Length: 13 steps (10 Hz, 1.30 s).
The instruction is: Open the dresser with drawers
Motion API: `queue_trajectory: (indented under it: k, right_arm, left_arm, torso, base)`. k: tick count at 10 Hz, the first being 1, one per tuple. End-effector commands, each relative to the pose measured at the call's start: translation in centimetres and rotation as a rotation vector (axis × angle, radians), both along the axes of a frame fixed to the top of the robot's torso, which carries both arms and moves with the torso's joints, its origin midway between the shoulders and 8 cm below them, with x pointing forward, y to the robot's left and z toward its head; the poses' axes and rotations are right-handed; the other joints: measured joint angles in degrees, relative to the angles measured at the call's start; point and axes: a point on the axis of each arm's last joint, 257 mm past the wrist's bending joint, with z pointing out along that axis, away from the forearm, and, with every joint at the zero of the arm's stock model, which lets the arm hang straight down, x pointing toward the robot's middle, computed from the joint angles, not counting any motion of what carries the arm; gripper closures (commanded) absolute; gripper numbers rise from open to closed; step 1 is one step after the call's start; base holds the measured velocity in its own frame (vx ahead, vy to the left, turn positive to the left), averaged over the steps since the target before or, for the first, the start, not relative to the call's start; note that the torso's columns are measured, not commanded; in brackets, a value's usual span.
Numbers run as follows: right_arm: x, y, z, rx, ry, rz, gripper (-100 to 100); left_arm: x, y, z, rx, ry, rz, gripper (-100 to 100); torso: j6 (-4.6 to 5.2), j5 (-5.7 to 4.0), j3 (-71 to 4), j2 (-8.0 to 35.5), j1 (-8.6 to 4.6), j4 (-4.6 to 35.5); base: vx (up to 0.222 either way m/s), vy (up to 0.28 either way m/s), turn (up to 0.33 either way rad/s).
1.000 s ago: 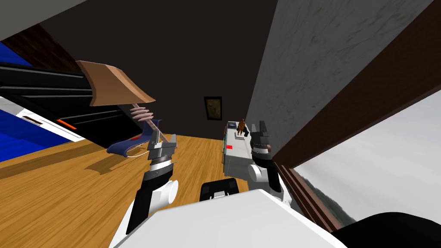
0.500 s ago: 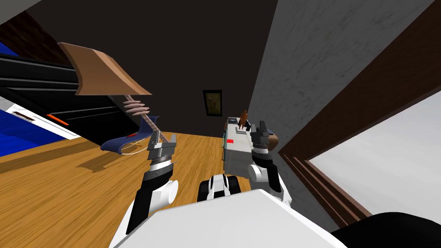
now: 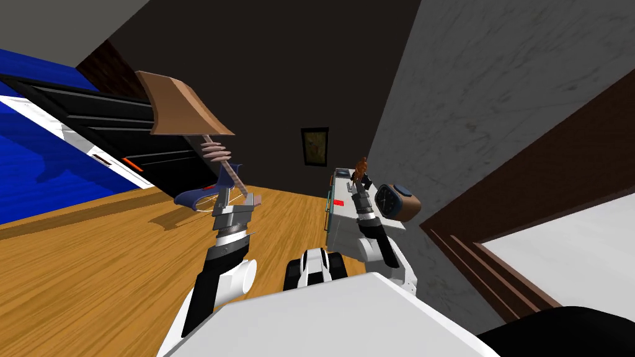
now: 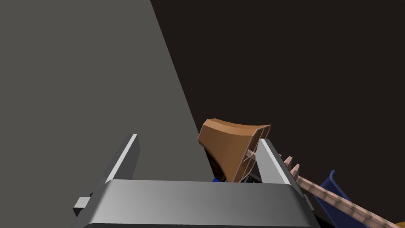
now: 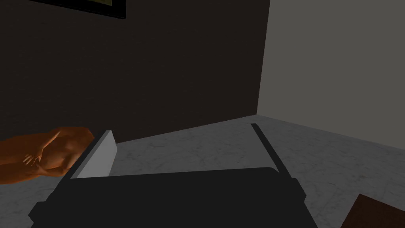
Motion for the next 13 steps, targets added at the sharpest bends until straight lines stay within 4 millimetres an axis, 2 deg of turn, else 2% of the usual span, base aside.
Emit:
queue_trajectory:
  k: [1, 2, 3, 4, 6, 7, 8, 9, 10, 11, 12, 13]
  right_arm:
    - [1.6, 0.4, -4.3, -0.079, 0.129, -0.007, -100]
    - [2.4, 0.7, -6.7, -0.129, 0.195, -0.013, -100]
    - [2.7, 0.6, -7.4, -0.128, 0.215, -0.016, -100]
    - [3.4, 0.7, -10.4, -0.182, 0.288, -0.024, -100]
    - [3.6, 0.6, -10.8, -0.181, 0.308, -0.029, -100]
    - [4.2, 0.5, -14.1, -0.235, 0.389, -0.04, -100]
    - [4.3, 0.4, -14.5, -0.235, 0.406, -0.045, -100]
    - [4.6, 0.4, -17.0, -0.286, 0.464, -0.052, -100]
    - [4.7, 0.1, -18.2, -0.293, 0.496, -0.06, -100]
    - [4.7, 0.0, -18.5, -0.293, 0.508, -0.064, -100]
    - [4.8, -0.2, -21.5, -0.344, 0.582, -0.075, -100]
    - [4.8, -0.6, -22.5, -0.353, 0.612, -0.085, -100]
  left_arm:
    - [0.0, 0.0, 0.0, 0.0, 0.0, 0.0, 0]
    - [0.0, 0.0, 0.0, 0.0, 0.0, 0.0, 0]
    - [0.0, 0.0, 0.0, 0.0, 0.0, 0.0, 0]
    - [0.0, 0.0, 0.0, 0.0, 0.0, 0.0, 0]
    - [0.0, 0.0, 0.0, 0.0, 0.0, 0.0, 0]
    - [0.0, 0.0, 0.0, 0.0, 0.0, 0.0, 0]
    - [0.0, 0.0, 0.0, 0.0, 0.0, 0.0, 0]
    - [0.0, 0.0, 0.0, 0.0, 0.0, 0.0, 0]
    - [0.0, 0.0, 0.0, 0.0, 0.0, 0.0, 0]
    - [0.0, 0.0, 0.0, 0.0, 0.0, 0.0, 0]
    - [0.0, 0.0, 0.0, 0.0, 0.0, 0.0, 0]
    - [0.0, 0.0, 0.0, 0.0, 0.0, 0.0, 0]
  torso:
    - [0.01, 0.0, 0.0, 0.0, -0.02, 0.0]
    - [0.05, -0.02, 0.0, 0.0, -0.11, 0.0]
    - [-0.01, -0.03, 0.0, 0.0, -0.09, 0.0]
    - [0.04, -0.02, 0.0, 0.0, -0.11, 0.0]
    - [0.05, -0.01, 0.0, 0.0, -0.07, 0.0]
    - [0.04, -0.02, 0.0, 0.0, -0.09, 0.0]
    - [-0.03, -0.01, 0.0, 0.0, -0.02, 0.0]
    - [0.03, 0.0, 0.0, 0.0, -0.03, 0.0]
    - [-0.01, 0.0, 0.0, 0.0, -0.01, 0.0]
    - [0.03, 0.0, 0.0, 0.0, -0.05, 0.0]
    - [0.04, -0.02, 0.0, 0.1, -0.1, 0.0]
    - [-0.03, -0.02, 0.0, 0.0, -0.03, 0.0]
  base:
    - [0.014, 0.03, 0.099]
    - [0.008, 0.03, 0.212]
    - [0.007, 0.02, 0.105]
    - [0.009, 0.029, 0.231]
    - [0.008, 0.014, 0.032]
    - [0.009, 0.023, 0.222]
    - [0.012, 0.022, 0.136]
    - [0.019, 0.03, 0.225]
    - [0.015, 0.029, 0.145]
    - [0.004, 0.015, 0.005]
    - [0.01, 0.024, 0.272]
    - [0.013, 0.02, 0.143]
